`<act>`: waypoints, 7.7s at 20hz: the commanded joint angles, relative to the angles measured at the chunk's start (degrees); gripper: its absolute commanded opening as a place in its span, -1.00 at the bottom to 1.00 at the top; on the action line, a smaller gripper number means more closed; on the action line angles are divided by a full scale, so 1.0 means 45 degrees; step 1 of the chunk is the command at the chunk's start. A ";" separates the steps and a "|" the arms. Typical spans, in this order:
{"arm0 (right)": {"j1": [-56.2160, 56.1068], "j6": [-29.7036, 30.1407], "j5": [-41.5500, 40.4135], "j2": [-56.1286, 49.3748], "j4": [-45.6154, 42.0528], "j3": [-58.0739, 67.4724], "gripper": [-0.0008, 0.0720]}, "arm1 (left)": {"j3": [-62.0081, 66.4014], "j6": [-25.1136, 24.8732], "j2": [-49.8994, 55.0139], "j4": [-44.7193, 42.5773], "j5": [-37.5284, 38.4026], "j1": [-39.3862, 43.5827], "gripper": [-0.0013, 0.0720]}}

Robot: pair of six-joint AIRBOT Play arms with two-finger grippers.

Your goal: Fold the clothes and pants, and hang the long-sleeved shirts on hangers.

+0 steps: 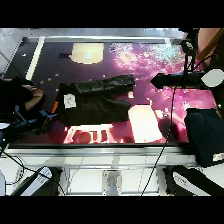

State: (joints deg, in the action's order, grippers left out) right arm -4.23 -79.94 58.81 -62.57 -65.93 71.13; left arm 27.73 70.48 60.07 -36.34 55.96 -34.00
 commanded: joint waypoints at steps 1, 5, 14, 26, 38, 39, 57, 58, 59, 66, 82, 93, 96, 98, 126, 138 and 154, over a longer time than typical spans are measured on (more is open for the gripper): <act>-0.0418 0.0034 -0.0272 0.0083 -0.0248 -0.0126 0.52 | -0.0228 0.0423 0.0554 0.1535 -0.1656 0.0661 0.65; -0.0418 0.0029 -0.0325 0.0083 -0.0398 -0.0126 0.51 | -0.0223 0.0151 0.1180 0.1724 -0.2939 0.1608 0.60; -0.0418 -0.0024 -0.0257 0.0087 -0.0257 -0.0126 0.51 | -0.0044 0.0131 0.2385 0.3235 -0.6266 0.2385 0.60; -0.0418 -0.0520 0.1365 0.1787 0.0121 -0.2137 0.52 | 0.2331 -0.0160 0.3721 0.3230 -0.5513 0.3303 -0.86; -0.2545 0.5090 -0.3390 -0.0763 0.8077 -0.8544 0.55 | 0.2331 -0.0243 0.2341 0.3225 -0.5032 0.3317 -0.86; -0.3109 0.5406 -0.3410 -0.1632 0.8058 -0.7941 0.55 | 0.2327 -0.0248 0.2341 0.3225 -0.4945 0.3317 -0.86; -0.1579 0.2613 -0.0364 -0.1438 0.4668 0.1715 -0.96 | 0.2322 -0.1180 -0.0471 0.2176 -0.2448 0.3356 -0.87; -0.1520 0.1622 0.0442 -0.1287 0.3512 0.2390 -0.96 | 0.2312 -0.1180 -0.0607 0.2161 -0.1685 0.3361 -0.87; -0.1520 0.0860 0.1603 -0.1311 0.2506 0.2841 -0.96 | 0.2302 -0.1180 -0.0646 0.2055 -0.1054 0.3385 -0.87; -0.1520 0.0073 0.3696 -0.3259 0.0665 0.0913 -0.96 | 0.1277 -0.0374 -0.0617 0.0073 -0.0738 0.4896 -0.87; -0.0112 -0.0971 0.2380 0.1715 -0.1156 -0.5406 0.16 | 0.0889 -0.0374 -0.0617 0.0661 -0.1331 0.5814 -0.86; 0.0894 -0.0831 -0.5634 0.3249 -0.0403 -0.6941 0.52 | 0.0889 -0.0369 -0.0617 0.1234 -0.1326 0.5814 -0.86; 0.0894 -0.1132 -0.5484 0.2540 -0.0413 -0.5751 0.52 | 0.0889 -0.0369 -0.0617 0.1234 -0.1326 0.5814 -0.86; 0.1117 -0.1112 -0.3376 0.2103 -0.0991 -0.5372 0.52 | 0.0889 -0.0369 -0.0617 0.1234 -0.1326 0.5814 -0.86; 0.1608 0.3988 -0.4240 0.3050 0.5503 -0.7169 -0.96 | 0.1180 -0.0758 -0.0738 0.2195 -0.1763 0.5746 -0.87; 0.1175 0.2778 -0.3978 -0.5969 0.6353 -0.2997 0.47 | 0.1287 -0.0758 -0.0724 0.2186 -0.1719 0.5814 -0.86; 0.3886 0.1350 -0.2113 0.2667 0.6557 -1.0661 0.75 | 0.1287 -0.0758 -0.0724 0.2186 -0.1724 0.5814 -0.86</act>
State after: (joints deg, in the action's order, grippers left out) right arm 13.80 -75.66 55.07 -58.17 -51.96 39.88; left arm 33.47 67.07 56.84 -26.50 48.25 -7.84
